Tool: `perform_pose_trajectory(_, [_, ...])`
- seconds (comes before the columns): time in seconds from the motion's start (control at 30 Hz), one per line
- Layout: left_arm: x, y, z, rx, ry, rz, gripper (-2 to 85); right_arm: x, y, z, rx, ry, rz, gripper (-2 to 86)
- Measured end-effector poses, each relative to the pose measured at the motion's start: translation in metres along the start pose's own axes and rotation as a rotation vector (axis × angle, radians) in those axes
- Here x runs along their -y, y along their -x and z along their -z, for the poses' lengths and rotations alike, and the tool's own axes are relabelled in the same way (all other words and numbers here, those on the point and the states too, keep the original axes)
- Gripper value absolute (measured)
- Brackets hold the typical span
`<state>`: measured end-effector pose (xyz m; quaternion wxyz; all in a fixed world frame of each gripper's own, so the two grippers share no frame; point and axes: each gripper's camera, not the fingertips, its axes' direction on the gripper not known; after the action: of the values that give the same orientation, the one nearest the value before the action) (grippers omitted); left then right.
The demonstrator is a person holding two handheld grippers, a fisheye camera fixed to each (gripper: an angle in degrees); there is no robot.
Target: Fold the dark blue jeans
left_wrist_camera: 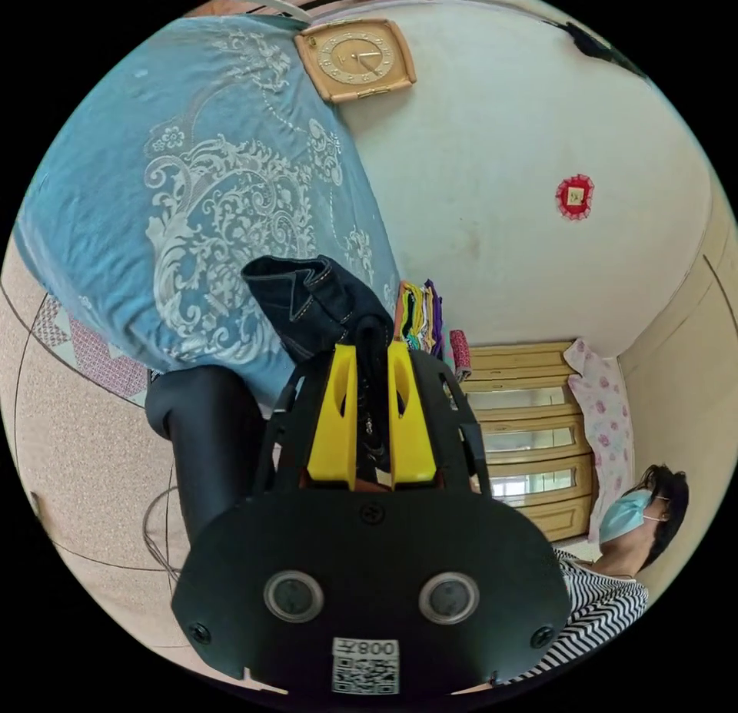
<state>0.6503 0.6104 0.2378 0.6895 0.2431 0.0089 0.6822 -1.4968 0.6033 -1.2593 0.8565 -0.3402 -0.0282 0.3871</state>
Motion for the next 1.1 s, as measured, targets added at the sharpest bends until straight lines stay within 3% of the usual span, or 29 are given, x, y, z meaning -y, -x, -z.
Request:
perform_pose_trajectory(0.3, [0.095, -0.231, -0.208, -0.049, 0.249, -0.236, 7.1, -0.038, -0.017, 0.170, 0.042, -0.246, 0.172, 0.3])
perform_pose_trajectory(0.67, [0.145, -0.562, -0.561, -0.357, 0.589, -0.593, 7.2, -0.142, 0.025, 0.431, -0.230, -0.738, 0.528, 0.4])
perform_pose_trajectory(0.83, [0.141, -0.633, -0.710, -0.297, 0.759, -0.656, 7.3, -0.173, -0.041, 0.489, -0.334, -0.863, 0.442, 0.6])
perform_pose_trajectory(1.0, [0.137, -0.643, -0.834, 0.003, 0.932, -0.692, 7.1, -0.164, -0.183, 0.515, -0.402, -0.843, 0.087, 0.7])
perform_pose_trajectory(1.1, [0.155, -0.667, -0.852, -0.102, 0.914, -0.658, 7.0, -0.155, -0.228, 0.513, -0.344, -0.803, 0.082, 0.7])
